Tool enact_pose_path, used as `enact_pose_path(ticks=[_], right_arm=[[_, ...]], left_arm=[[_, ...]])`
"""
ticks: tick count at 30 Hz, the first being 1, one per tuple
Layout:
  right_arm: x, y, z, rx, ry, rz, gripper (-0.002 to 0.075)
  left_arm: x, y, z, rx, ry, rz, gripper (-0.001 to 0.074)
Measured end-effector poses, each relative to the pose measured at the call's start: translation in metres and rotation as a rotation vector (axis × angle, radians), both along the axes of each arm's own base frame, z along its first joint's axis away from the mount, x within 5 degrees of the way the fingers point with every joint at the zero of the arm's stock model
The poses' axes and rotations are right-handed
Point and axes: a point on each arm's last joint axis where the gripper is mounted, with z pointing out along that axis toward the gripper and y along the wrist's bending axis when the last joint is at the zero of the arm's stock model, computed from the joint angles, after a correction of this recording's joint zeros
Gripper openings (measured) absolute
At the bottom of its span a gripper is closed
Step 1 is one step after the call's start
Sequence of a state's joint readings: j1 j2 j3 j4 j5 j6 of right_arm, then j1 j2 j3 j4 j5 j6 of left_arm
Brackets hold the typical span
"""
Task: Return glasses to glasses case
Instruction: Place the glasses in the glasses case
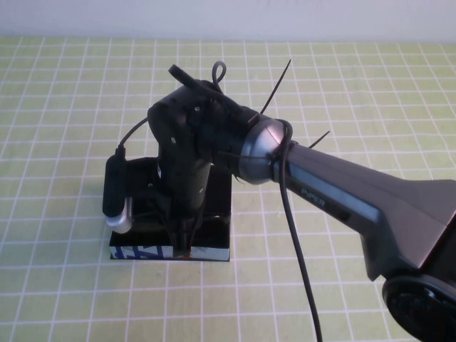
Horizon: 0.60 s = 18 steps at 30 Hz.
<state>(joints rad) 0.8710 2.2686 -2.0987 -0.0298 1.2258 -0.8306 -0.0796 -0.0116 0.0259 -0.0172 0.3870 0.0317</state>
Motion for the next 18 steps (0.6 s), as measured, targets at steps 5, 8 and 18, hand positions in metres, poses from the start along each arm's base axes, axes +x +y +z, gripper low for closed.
enact_pose_path(ticks=[5,8,18], right_arm=[[0.0018,0.002,-0.0086,-0.012,0.008,0.0,0.006],[0.0023,0.0026,-0.0111,-0.016,0.011,0.0,0.0059],[0.0023,0.0033,-0.0112,-0.007,0.021,-0.031,0.0059]], left_arm=[[0.0,0.0,0.0,0.0,0.0,0.0,-0.0002],[0.0,0.0,0.0,0.0,0.0,0.0,-0.0002],[0.0,0.0,0.0,0.0,0.0,0.0,-0.0002]])
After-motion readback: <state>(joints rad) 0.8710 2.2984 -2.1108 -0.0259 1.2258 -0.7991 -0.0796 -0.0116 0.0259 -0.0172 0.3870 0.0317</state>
